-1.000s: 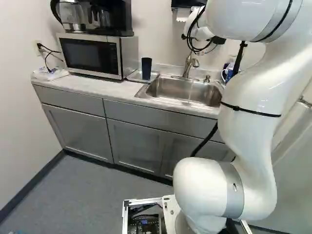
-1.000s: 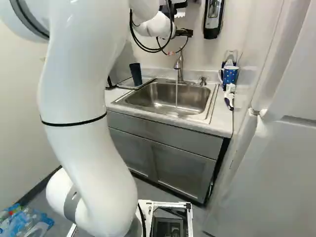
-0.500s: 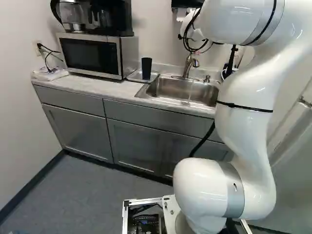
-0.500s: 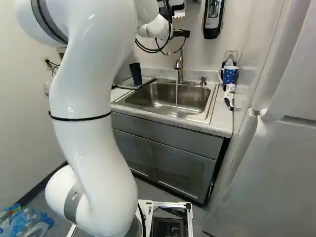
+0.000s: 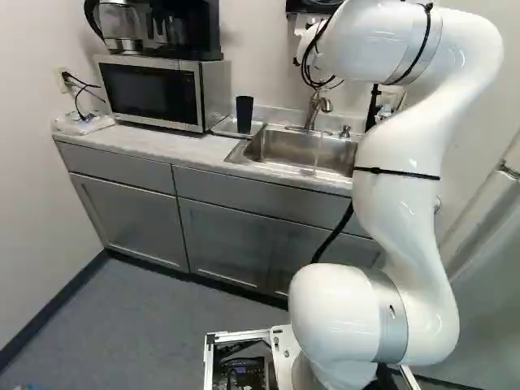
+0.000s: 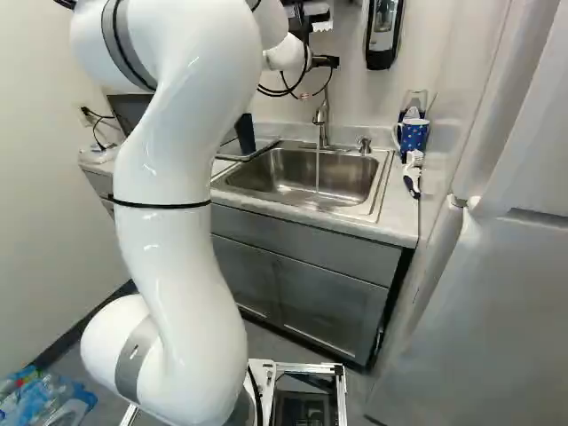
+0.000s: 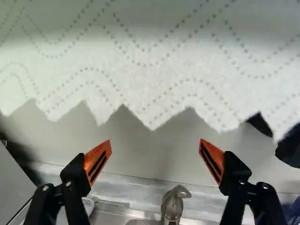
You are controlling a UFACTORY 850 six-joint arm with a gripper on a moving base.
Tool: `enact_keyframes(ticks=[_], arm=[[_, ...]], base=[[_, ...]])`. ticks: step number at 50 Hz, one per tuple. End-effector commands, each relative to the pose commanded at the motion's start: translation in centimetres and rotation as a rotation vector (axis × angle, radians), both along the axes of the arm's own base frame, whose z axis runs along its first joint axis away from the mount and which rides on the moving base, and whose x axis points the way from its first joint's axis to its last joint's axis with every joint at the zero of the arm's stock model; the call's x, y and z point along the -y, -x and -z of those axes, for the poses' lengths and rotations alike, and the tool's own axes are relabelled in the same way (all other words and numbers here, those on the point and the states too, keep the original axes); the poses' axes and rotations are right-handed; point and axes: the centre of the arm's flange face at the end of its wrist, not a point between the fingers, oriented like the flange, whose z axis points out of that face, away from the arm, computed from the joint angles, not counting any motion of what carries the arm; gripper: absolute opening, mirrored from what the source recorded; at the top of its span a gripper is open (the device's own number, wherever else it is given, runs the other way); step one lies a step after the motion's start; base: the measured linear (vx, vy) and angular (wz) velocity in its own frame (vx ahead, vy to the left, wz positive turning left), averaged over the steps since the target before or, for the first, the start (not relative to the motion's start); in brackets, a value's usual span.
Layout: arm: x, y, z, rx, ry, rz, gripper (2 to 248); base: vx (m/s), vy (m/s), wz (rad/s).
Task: Rinse the cup and place it in the tray
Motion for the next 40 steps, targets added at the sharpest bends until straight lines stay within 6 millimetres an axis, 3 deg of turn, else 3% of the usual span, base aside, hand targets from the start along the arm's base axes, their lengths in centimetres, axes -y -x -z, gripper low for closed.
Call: enact_keyframes(ticks=[40], arm=[[-0.59, 0.05, 0.5, -0.057, -0.013, -0.009, 247]], base=[[0.0, 0.0, 0.0]])
